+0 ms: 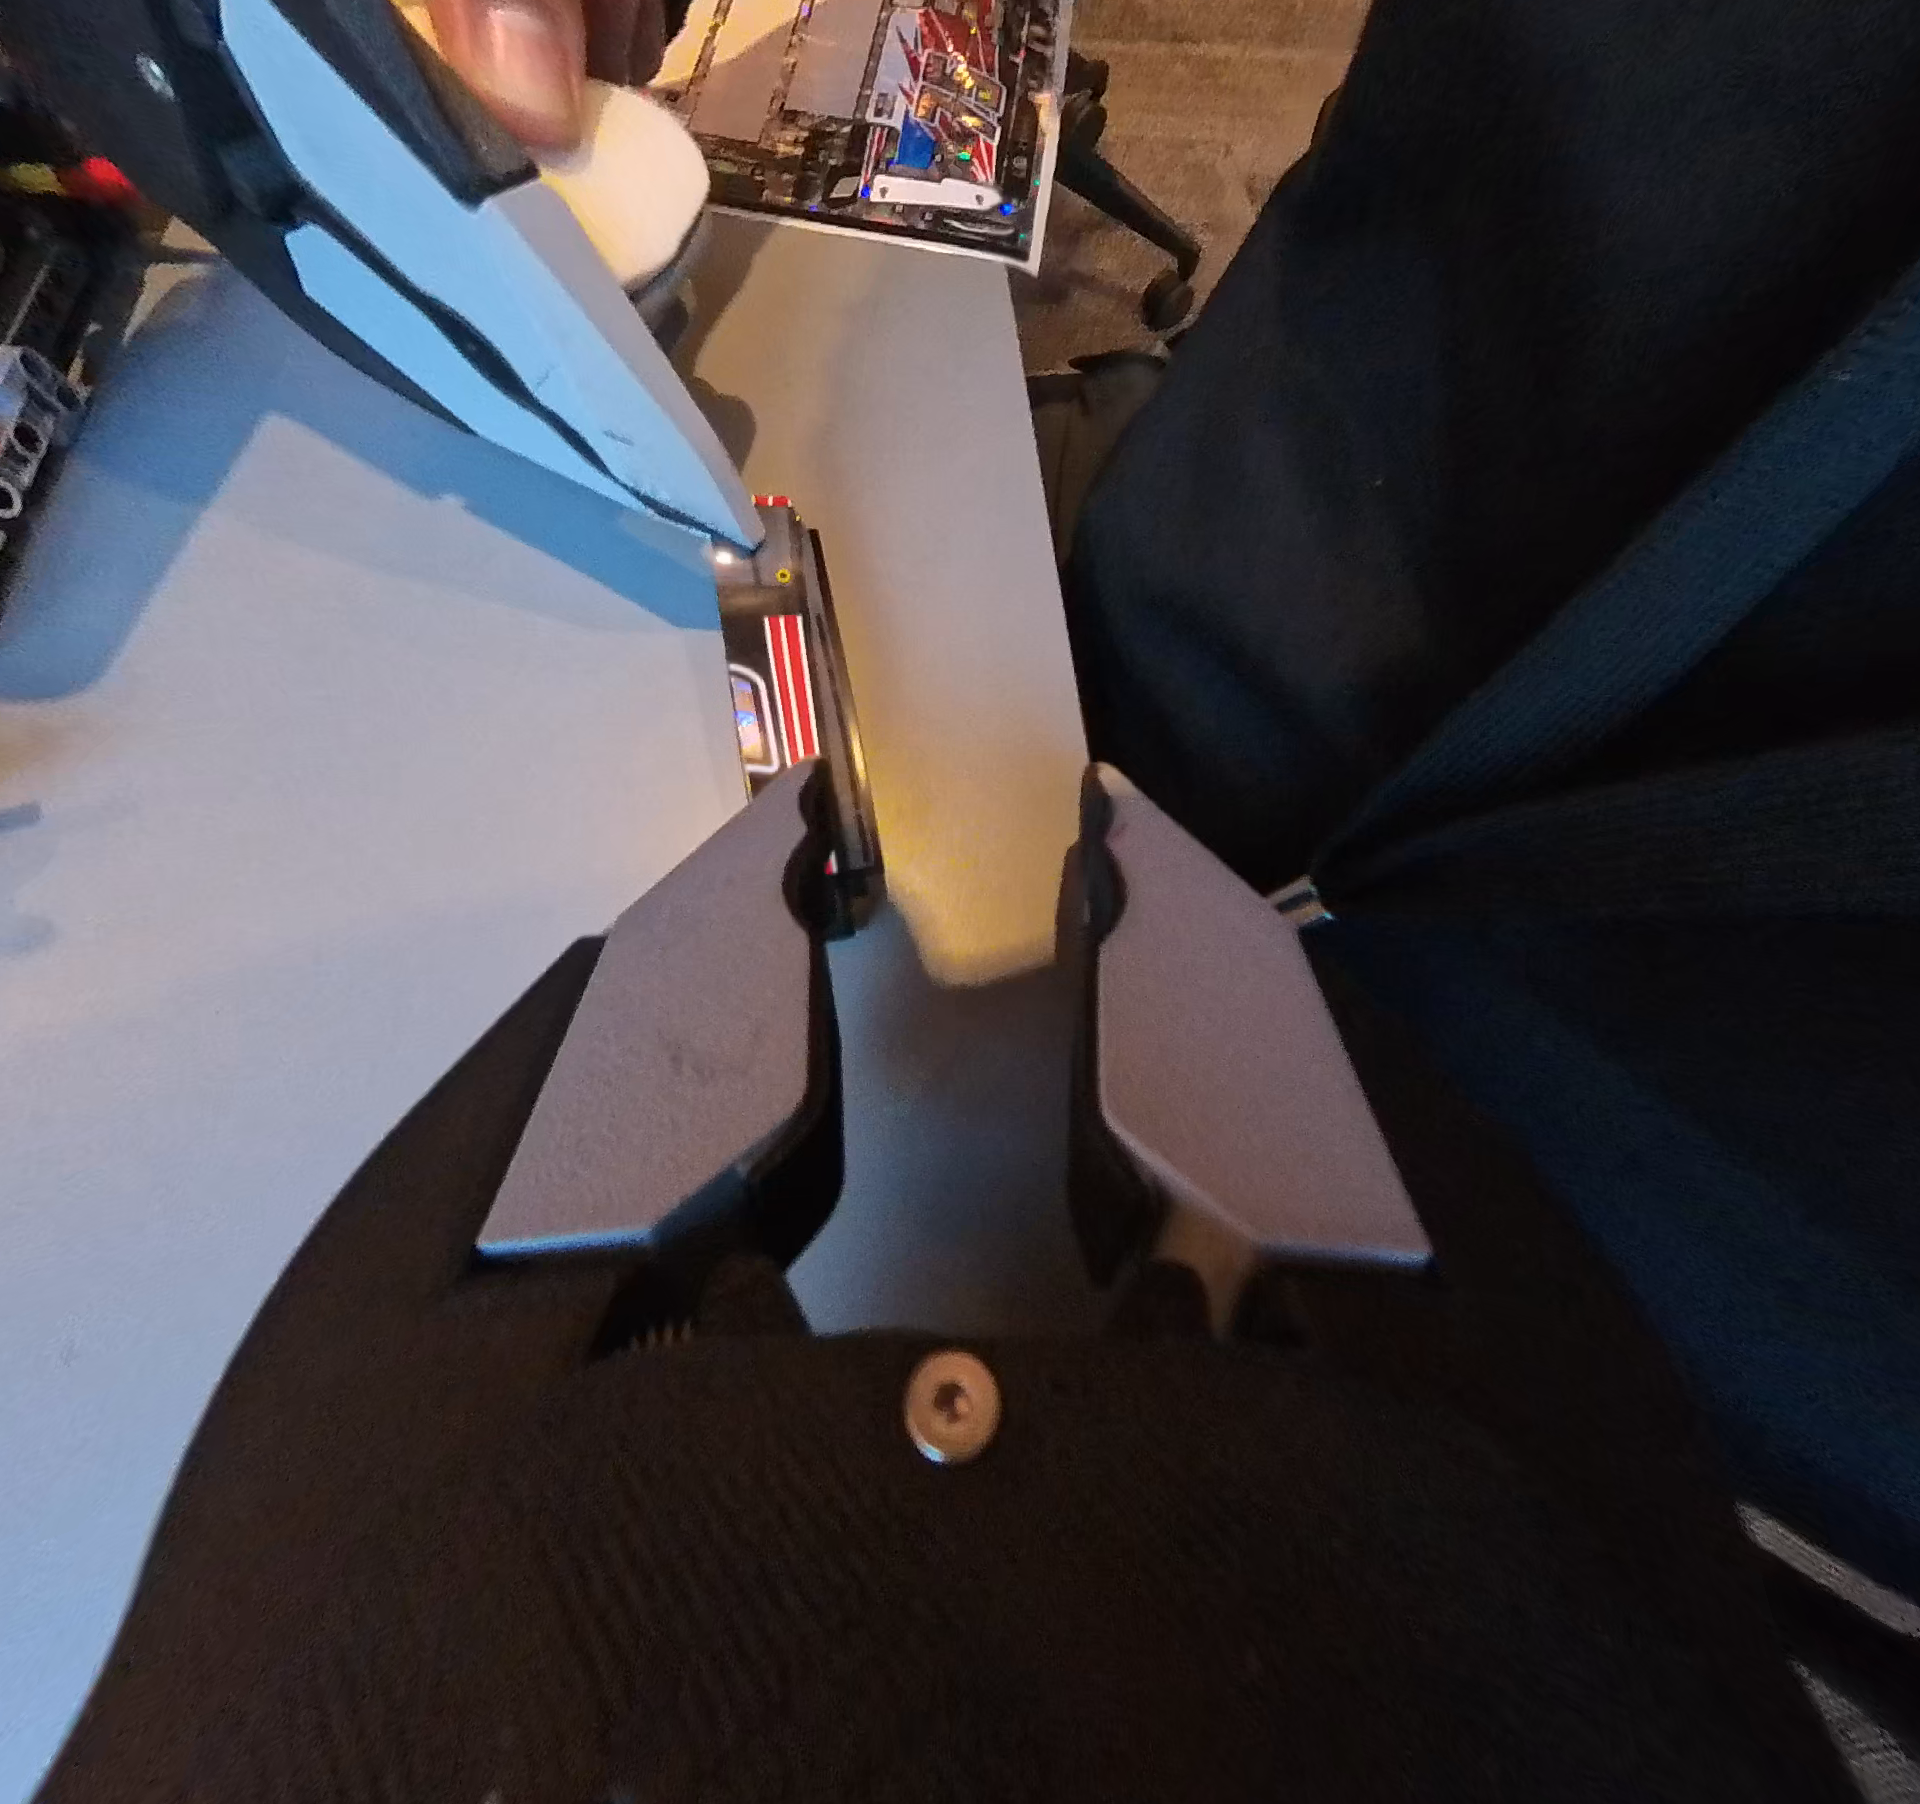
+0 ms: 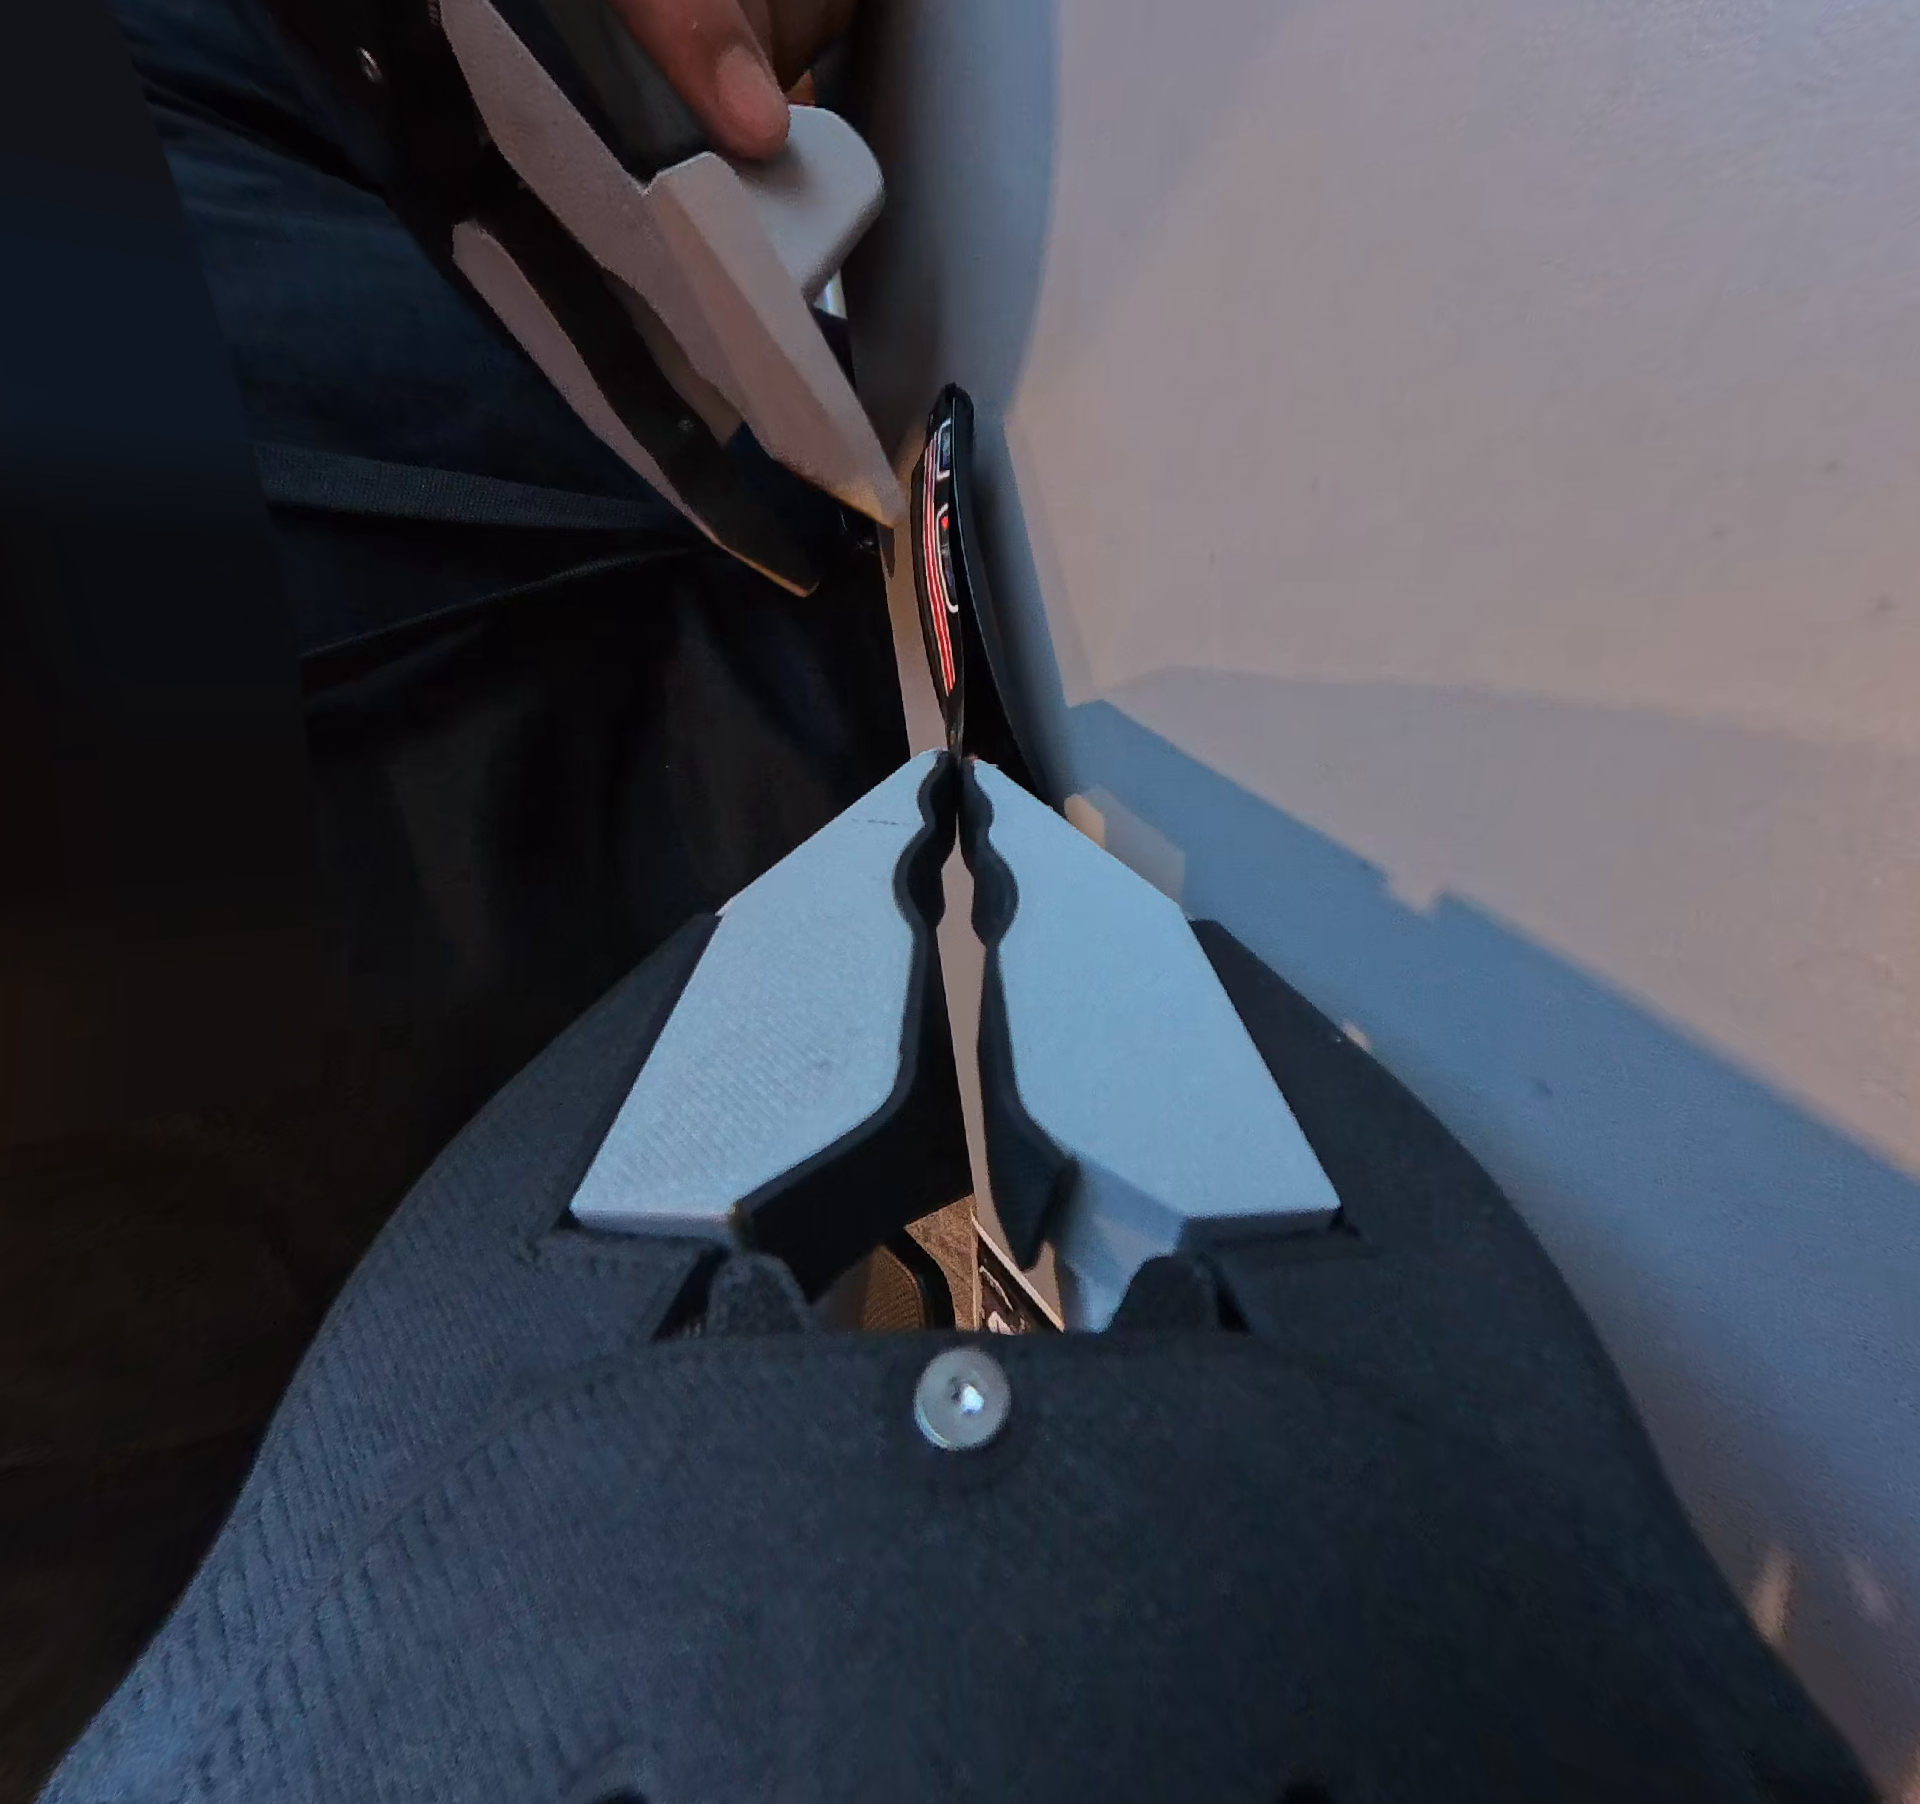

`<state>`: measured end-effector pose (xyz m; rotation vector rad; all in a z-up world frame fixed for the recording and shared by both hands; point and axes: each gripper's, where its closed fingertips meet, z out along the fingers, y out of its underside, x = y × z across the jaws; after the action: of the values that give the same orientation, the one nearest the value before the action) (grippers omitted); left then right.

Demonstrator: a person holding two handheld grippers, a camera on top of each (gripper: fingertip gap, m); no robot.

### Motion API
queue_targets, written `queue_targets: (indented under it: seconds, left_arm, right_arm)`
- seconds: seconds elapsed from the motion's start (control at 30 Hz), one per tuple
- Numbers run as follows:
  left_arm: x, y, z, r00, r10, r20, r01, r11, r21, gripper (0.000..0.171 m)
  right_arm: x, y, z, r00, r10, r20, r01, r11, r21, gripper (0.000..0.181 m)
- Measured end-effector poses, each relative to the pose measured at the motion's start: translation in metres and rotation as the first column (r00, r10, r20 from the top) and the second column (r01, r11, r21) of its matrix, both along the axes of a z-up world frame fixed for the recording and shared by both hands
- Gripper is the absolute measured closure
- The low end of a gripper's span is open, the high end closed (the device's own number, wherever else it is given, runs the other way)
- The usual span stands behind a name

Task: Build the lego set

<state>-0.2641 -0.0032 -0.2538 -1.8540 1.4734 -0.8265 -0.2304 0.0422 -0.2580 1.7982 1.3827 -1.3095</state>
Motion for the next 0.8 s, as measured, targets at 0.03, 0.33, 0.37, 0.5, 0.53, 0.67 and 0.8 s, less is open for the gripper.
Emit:
queue_targets:
  seconds: [0.03,0.33,0.37,0.5,0.53,0.67,0.8]
  left_arm:
    - [0.002,0.0,0.0,1.0,-0.007,-0.003,0.007,1.0,0.003,0.127]
    - [0.012,0.0,-0.002,0.999,-0.042,-0.016,0.042,0.999,0.02,0.127]
    - [0.013,0.001,-0.001,0.999,-0.044,-0.016,0.044,0.999,0.02,0.127]
    - [0.017,0.001,-0.001,0.998,-0.054,-0.016,0.054,0.998,0.022,0.127]
    - [0.018,0.001,-0.002,0.998,-0.057,-0.018,0.057,0.998,0.023,0.127]
    - [0.022,0.002,-0.003,0.997,-0.067,-0.026,0.067,0.997,0.029,0.127]
    - [0.027,0.004,-0.002,0.997,-0.073,-0.022,0.073,0.997,0.029,0.127]
  right_arm:
    - [0.0,0.0,0.0,1.0,0.001,0.001,-0.001,1.0,-0.001,0.181]
    - [0.002,0.0,-0.002,1.0,0.002,0.004,-0.002,1.0,0.004,0.181]
    - [0.002,0.0,-0.002,1.0,0.002,0.004,-0.002,1.0,0.004,0.181]
    - [0.002,-0.001,-0.003,1.0,0.003,0.006,-0.003,1.0,0.007,0.181]
    - [0.003,-0.001,-0.003,1.0,0.003,0.008,-0.003,1.0,0.008,0.181]
    - [0.004,-0.001,-0.004,1.0,0.004,0.01,-0.004,1.0,0.008,0.181]
    - [0.004,-0.002,-0.004,1.0,0.003,0.009,-0.003,1.0,0.009,0.181]
